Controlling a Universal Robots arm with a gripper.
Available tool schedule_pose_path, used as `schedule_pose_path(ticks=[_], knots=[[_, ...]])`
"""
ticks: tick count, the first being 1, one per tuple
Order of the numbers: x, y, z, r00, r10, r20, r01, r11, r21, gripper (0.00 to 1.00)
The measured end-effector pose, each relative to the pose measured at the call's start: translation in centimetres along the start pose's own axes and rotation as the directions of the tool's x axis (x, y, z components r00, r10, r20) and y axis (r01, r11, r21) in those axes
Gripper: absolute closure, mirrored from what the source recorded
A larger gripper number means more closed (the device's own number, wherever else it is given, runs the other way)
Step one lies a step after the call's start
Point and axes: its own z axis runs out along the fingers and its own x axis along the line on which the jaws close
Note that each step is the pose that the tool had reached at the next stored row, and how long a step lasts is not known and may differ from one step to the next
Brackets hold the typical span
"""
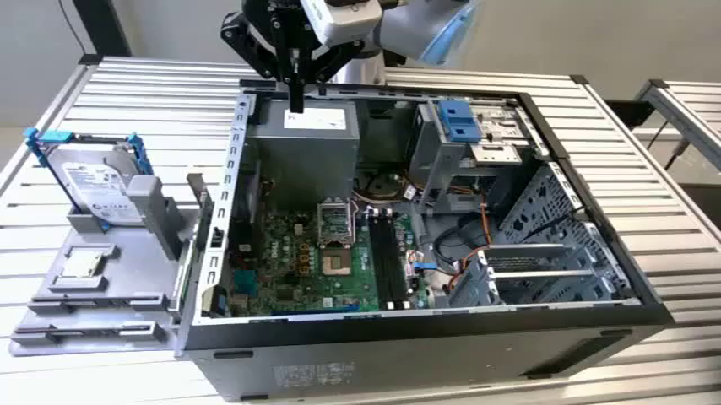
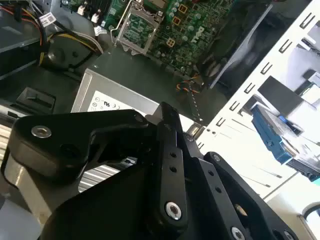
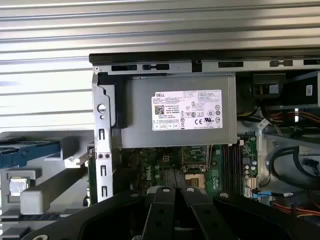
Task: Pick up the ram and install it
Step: 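Reach for the ram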
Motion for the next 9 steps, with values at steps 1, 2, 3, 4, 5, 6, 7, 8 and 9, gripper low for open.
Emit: schedule_pose_path(ticks=[1, 2, 3, 4, 5, 6, 7, 8, 9], knots=[[0.0, 0.0, 0.0, 1.0, 0.0, -0.0002, 0.0, 1.0, 0.0, 1.0], [0.0, 0.0, 0.0, 1.0, 0.0, -0.001, 0.0, 1.0, 0.0, 1.0], [0.0, 0.0, 0.0, 1.0, 0.0, -0.0017, 0.0, 1.0, 0.0001, 1.0], [0.0, 0.0, 0.0, 1.0, 0.0, -0.0018, 0.0, 1.0, 0.0001, 1.0], [0.0, 0.0, 0.0, 1.0, 0.0, -0.002, 0.0, 1.0, 0.0001, 1.0], [0.0, 0.0, 0.0, 1.0, 0.0, -0.0022, 0.0, 1.0, 0.0001, 1.0], [0.0, 0.0, 0.0, 1.0, 0.0, -0.0024, 0.0, 1.0, 0.0001, 1.0], [0.0, 0.0, 0.0, 1.0, 0.0, -0.0025, 0.0, 1.0, 0.0002, 1.0], [0.0, 0.0, 0.0, 1.0, 0.0, -0.0027, 0.0, 1.0, 0.0002, 1.0]])
